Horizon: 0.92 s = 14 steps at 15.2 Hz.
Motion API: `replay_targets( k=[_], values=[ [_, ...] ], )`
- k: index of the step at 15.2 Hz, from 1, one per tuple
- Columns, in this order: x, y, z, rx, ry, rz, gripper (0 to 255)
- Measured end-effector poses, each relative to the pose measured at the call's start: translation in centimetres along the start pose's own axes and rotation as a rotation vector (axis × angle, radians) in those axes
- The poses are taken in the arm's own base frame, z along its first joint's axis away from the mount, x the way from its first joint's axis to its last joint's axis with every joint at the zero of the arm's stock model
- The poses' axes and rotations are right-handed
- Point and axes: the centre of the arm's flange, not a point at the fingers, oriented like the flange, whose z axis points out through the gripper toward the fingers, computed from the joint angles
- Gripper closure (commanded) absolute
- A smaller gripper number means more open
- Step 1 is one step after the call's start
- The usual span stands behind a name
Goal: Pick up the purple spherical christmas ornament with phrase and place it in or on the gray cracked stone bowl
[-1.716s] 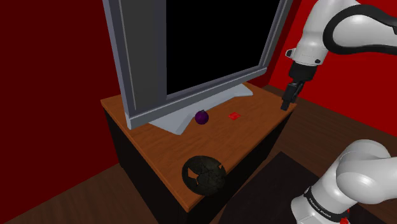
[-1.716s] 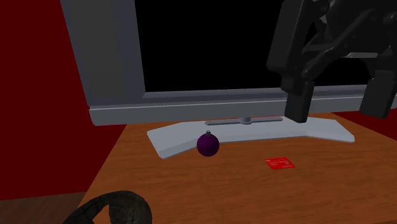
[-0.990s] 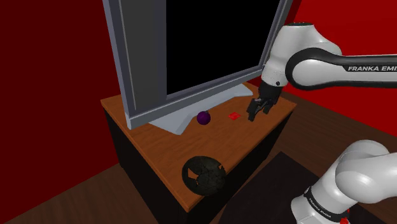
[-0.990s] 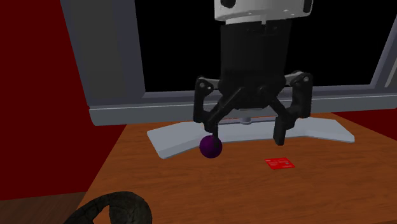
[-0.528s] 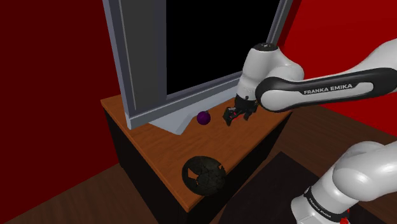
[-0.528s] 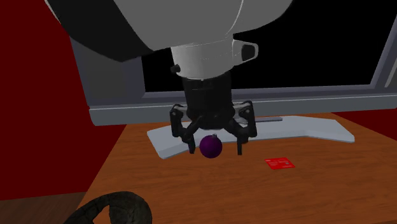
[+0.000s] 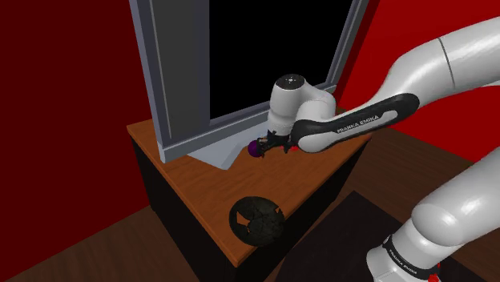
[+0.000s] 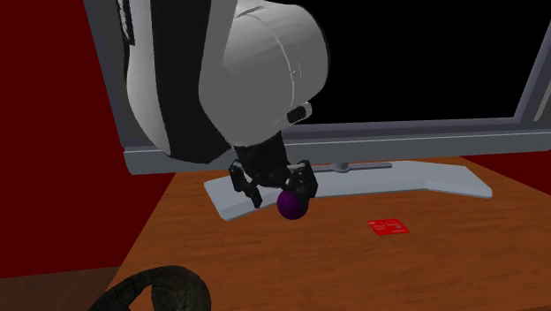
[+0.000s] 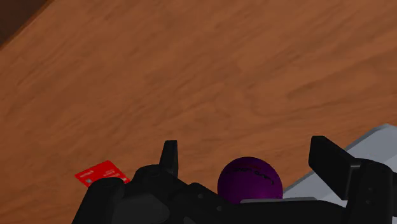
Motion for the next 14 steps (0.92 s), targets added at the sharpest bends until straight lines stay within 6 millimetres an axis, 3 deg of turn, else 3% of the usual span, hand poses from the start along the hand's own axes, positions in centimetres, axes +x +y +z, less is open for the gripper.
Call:
replay_targets(
  k=[9,14],
  values=[
    [6.0,-7.0,6.8,-0.085,0.119,0.213,0],
    [7.0,-7.2,9.5,-0.094,0.133,0.237,0]
  ],
)
